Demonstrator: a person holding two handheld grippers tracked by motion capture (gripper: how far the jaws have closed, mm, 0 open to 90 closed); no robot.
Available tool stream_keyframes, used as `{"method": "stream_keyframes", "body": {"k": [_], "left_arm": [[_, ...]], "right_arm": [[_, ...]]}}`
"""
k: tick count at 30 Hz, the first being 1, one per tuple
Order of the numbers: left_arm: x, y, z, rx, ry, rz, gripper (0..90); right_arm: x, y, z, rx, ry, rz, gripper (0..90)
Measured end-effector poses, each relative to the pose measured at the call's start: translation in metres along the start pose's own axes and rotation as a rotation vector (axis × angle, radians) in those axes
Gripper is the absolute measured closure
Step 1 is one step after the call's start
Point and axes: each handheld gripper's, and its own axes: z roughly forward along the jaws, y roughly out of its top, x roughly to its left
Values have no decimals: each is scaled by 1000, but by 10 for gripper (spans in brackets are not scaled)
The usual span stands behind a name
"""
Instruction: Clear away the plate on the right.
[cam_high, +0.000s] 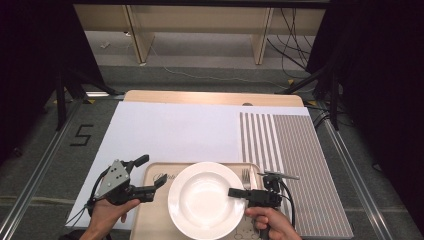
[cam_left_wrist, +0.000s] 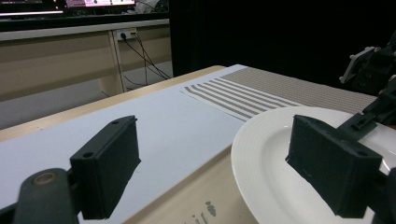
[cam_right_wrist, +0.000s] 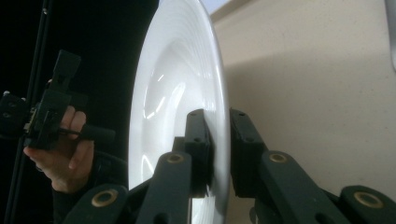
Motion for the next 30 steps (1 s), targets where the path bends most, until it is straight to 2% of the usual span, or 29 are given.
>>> {"method": "stream_keyframes", "body": {"k": [9,10,13,14,17,20,21,24,25,26,27,30], "left_arm": [[0,0,0,5,-2,-2,158],[0,0,0,5,-2,-1,158],[0,0,0,7,-3,-1,158],[0,0,0,6,-3,0,158],[0,0,0,4,-3,-2,158],[0,0,0,3,-3,-2,158],[0,0,0,4,-4,-2,158],[0,0,0,5,-5,1,158],[0,0,0,6,-5,1,158],[0,0,0,7,-5,2,159],[0,0,0,7,-5,2,158],[0,0,0,6,-4,2,158]], "right_arm": [[1,4,10,21,-20,-24,800],[2,5,12,19,-36,-14,799],[0,5,13,25,-32,-33,798],[1,6,15,31,-47,-20,797],[0,7,18,35,-50,-35,795],[1,7,21,40,-67,-28,794],[0,7,22,46,-64,-40,794],[1,8,23,47,-93,-59,802],[2,7,23,49,-105,-72,807],[4,7,25,41,-139,-83,813],[4,7,24,49,-144,-106,814],[4,7,25,50,-155,-98,812]]}}
